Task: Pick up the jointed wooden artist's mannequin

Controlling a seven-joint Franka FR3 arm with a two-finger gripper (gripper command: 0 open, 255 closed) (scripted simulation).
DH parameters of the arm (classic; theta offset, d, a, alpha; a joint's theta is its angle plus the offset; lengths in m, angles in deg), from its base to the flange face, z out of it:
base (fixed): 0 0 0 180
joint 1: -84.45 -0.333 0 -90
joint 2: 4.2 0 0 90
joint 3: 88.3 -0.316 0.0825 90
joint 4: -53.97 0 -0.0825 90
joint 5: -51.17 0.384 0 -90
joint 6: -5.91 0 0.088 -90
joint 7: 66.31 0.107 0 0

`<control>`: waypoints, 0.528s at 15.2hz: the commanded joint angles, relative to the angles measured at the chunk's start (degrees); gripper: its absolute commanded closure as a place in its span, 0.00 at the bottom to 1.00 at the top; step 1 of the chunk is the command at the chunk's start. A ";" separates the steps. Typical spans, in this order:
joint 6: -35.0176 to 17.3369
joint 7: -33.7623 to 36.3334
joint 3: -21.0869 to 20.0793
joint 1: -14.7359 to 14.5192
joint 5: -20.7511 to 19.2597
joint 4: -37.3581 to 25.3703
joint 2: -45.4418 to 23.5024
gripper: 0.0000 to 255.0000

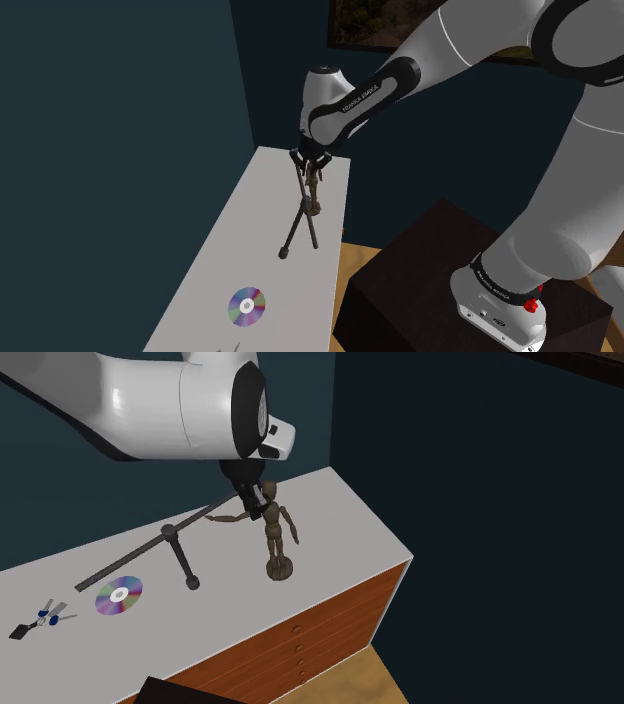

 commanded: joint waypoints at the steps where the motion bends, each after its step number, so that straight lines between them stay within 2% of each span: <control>1: 1.04 -0.06 -0.24 -0.19 0.02 0.87 -0.48 1.00; 3: -0.16 0.06 -0.20 -0.27 -0.13 1.74 -0.81 1.00; 8: 3.99 -0.71 -0.61 0.11 1.12 0.62 2.32 1.00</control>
